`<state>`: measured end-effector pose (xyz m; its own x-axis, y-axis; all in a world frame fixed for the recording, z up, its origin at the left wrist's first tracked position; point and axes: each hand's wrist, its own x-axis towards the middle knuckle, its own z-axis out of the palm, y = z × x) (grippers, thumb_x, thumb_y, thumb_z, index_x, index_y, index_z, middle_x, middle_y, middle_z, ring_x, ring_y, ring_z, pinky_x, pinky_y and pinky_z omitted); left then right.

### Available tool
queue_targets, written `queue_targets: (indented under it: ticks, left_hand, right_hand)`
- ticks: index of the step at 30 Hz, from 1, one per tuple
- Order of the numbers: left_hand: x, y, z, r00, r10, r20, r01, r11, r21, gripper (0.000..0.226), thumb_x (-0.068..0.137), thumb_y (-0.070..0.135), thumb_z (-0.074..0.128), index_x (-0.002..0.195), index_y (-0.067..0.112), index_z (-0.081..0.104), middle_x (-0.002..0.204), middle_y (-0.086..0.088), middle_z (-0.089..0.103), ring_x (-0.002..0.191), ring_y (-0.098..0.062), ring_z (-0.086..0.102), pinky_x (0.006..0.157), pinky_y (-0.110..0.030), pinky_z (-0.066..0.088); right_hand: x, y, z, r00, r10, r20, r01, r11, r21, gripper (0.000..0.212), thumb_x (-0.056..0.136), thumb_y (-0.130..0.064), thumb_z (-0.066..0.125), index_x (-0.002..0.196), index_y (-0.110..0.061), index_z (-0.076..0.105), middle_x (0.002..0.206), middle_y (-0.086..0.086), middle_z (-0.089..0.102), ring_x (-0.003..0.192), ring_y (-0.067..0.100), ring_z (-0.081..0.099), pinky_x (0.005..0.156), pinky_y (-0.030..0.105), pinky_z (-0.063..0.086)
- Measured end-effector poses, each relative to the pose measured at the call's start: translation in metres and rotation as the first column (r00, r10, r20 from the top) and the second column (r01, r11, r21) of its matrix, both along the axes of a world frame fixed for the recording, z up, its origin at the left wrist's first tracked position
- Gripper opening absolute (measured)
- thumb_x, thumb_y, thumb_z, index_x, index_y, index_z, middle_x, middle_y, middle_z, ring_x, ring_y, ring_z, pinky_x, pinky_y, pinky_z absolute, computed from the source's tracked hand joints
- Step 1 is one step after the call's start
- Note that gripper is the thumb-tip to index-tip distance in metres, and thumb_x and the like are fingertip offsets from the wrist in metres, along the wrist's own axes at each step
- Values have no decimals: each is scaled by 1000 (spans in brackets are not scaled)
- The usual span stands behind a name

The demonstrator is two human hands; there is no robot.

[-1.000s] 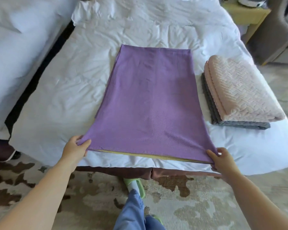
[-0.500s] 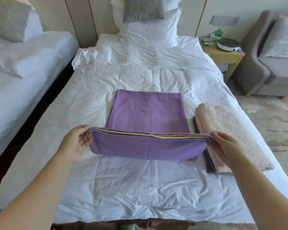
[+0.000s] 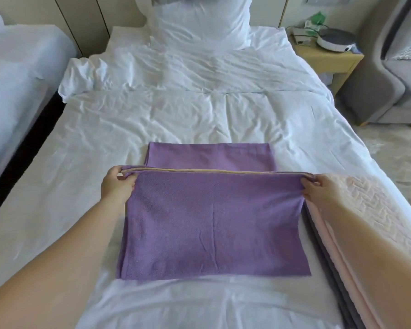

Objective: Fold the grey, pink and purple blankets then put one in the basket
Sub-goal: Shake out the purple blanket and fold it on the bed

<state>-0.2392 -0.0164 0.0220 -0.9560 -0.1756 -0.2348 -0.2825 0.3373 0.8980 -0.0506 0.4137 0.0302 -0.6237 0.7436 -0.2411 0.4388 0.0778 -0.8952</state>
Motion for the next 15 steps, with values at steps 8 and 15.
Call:
queue_targets:
  ticks: [8,15]
  left_hand:
    - [-90,46,-46,1000,10,5,-9,992,-130,15,90,20,62,104,19,58,104,-2,59,88,-20,56,63,-22,48]
    - [-154,73,-88,999,13,-51,-20,989,-148,13,92,21,59,104,17,57,88,6,57,78,-12,51,58,-16,37]
  right_hand:
    - [-98,42,-54,986,-10,164,-17,986,166,13,92,-22,59,94,-10,61,68,4,55,52,16,51,47,26,42]
    - [-167,66,-93,979,-6,204,-60,946,318,17,94,-29,53,97,-16,62,83,-2,58,82,22,51,73,28,34]
